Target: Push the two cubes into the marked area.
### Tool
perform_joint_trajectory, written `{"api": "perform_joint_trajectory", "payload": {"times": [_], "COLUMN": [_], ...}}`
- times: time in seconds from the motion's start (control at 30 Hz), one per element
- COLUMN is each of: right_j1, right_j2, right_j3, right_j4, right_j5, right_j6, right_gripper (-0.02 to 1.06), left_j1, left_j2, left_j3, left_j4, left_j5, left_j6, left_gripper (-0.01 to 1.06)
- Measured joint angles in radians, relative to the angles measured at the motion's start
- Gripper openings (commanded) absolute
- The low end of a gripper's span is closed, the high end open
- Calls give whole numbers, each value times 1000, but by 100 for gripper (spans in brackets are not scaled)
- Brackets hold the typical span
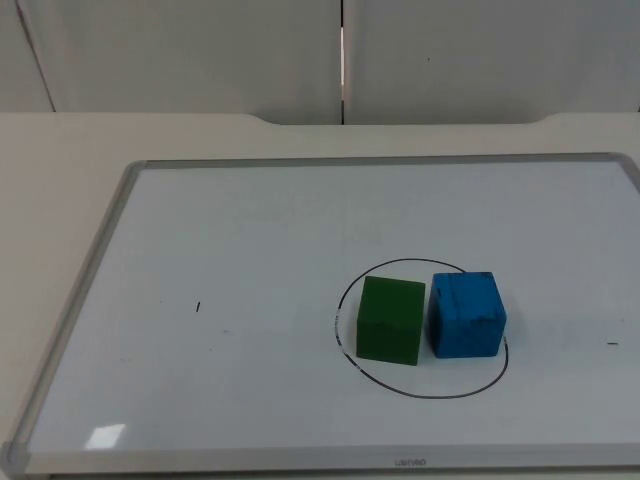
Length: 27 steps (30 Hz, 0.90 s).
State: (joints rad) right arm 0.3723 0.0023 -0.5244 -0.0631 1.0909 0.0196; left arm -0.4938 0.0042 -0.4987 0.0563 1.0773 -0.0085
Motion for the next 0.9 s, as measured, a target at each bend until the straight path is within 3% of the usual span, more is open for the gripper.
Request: {"api": "perform_joint_trajectory", "payload": {"times": [0.57, 0.9], "right_j1": [0, 0], "right_j2": [0, 0], "right_j3": [0, 0], "right_j4": [0, 0], "right_j5": [0, 0], "right_j6": [0, 0], "right_gripper": [105, 105], "left_j1": [3, 152], "left_j2": [0, 0], "left_j3": [0, 0], "left_j4": [0, 0], "left_j5": [0, 0], "left_j6": [0, 0], "left_gripper": [105, 105]}}
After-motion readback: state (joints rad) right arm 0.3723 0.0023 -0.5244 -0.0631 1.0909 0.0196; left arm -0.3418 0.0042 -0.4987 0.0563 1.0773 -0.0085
